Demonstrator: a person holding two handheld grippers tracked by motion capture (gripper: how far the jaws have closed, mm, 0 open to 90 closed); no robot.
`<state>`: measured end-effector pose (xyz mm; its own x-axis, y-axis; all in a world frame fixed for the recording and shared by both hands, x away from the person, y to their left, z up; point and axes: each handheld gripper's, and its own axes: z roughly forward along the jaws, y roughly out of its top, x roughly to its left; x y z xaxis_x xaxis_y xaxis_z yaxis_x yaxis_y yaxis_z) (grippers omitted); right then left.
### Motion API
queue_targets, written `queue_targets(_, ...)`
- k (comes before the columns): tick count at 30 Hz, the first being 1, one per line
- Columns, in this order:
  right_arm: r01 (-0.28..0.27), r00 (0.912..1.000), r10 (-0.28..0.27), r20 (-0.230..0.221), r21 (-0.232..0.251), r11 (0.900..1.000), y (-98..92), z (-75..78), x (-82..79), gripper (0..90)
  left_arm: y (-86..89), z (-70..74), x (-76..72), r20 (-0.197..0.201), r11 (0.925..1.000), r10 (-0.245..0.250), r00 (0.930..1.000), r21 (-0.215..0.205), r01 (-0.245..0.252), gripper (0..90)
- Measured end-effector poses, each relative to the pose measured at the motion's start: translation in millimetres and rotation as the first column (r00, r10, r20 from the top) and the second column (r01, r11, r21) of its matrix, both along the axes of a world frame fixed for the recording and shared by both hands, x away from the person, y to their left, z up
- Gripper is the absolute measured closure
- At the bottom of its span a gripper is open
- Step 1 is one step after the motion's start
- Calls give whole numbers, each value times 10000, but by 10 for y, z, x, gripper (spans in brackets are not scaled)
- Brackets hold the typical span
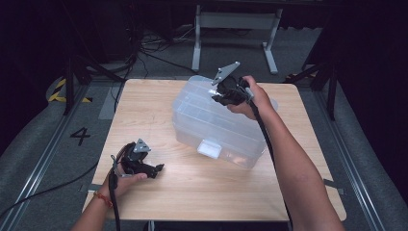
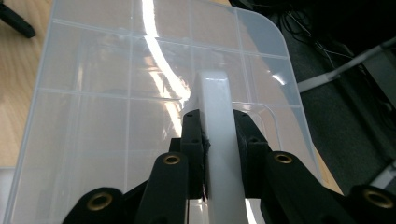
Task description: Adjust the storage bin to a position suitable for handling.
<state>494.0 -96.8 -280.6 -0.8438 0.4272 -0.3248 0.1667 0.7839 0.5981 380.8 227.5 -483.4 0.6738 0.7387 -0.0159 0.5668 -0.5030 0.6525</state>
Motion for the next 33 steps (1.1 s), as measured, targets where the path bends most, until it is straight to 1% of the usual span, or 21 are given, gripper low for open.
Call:
queue_targets(2, -215, 9997, 216, -120, 51, 9998, -11, 8, -11, 782, 0, 0, 0, -3, 10000, 0, 10000, -1, 0, 4)
queue_targets(3, -328, 9994, 328, -138, -8, 9995, -16, 13, -19, 784, 0, 0, 0, -2, 10000, 1, 10000, -4, -1, 4)
queue_targets(6, -686, 9968, 691, -404, 130, 9976, -40, 20, -57, 787, 0, -1, 0, 12, 10000, 3, 10000, 2, -3, 4)
queue_targets(8, -792, 9959, 798, -434, 154, 9967, -49, 24, -73, 787, 0, 0, 0, -2, 10000, 1, 10000, -7, -1, 4)
queue_targets(9, -1044, 9935, 1050, -441, 161, 9944, -61, 24, -125, 787, 0, 0, 0, -2, 10000, -3, 10000, 1, 3, 4)
queue_targets(10, -1044, 9935, 1050, -441, 161, 9944, -61, 24, -125, 787, 0, 0, 0, -2, 10000, -3, 10000, 1, 3, 4)
queue_targets(13, -1450, 9882, 1455, -484, 142, 9893, -75, 30, -183, 788, 0, 0, 0, -3, 10000, -3, 10000, -2, 3, 4)
queue_targets(15, -1836, 9812, 1837, -582, 79, 9830, -82, 38, -234, 788, 0, 0, 0, -2, 10000, -1, 10000, -2, 1, 4)
queue_targets(16, -2051, 9771, 2051, -560, 45, 9787, -83, 41, -270, 788, 0, 0, 1, 2, 10000, -4, 10000, -2, 4, 4)
queue_targets(17, -2051, 9771, 2051, -560, 45, 9787, -83, 41, -270, 788, 0, 0, 1, 2, 10000, -4, 10000, -2, 4, 4)
queue_targets(19, -2352, 9702, 2351, -583, 37, 9719, -89, 41, -313, 788, 0, 0, 0, -1, 10000, 0, 10000, -4, 0, 4)
queue_targets(21, -2732, 9601, 2730, -608, 48, 9620, -97, 43, -358, 789, 0, 0, 0, -1, 10000, -2, 10000, -1, 2, 4)
queue_targets(24, -3101, 9481, 3093, -734, -2, 9507, -98, 50, -437, 788, 0, 0, 0, -2, 10000, -1, 10000, 1, 1, 4)
queue_targets(25, -3101, 9481, 3093, -734, -2, 9507, -98, 50, -437, 788, 0, -1, 0, 8, 10000, 5, 10000, 4, -5, 4)
queue_targets(29, -3435, 9366, 3419, -766, -91, 9391, -71, 54, -561, 787, 0, 0, 0, -1, 10000, -8, 10000, 5, 8, 4)
queue_targets(30, -3435, 9366, 3419, -766, -91, 9391, -71, 54, -561, 787, 0, 0, 0, -1, 10000, -8, 10000, 5, 8, 4)
queue_targets(31, -3506, 9339, 3490, -775, -81, 9365, -68, 54, -582, 787, 0, 0, 0, -4, 10000, -4, 10000, -1, 4, 4)
queue_targets(33, -3498, 9347, 3484, -707, -80, 9368, -62, 50, -627, 786, 0, 0, 0, -9, 10000, -2, 10000, -4, 2, 4)
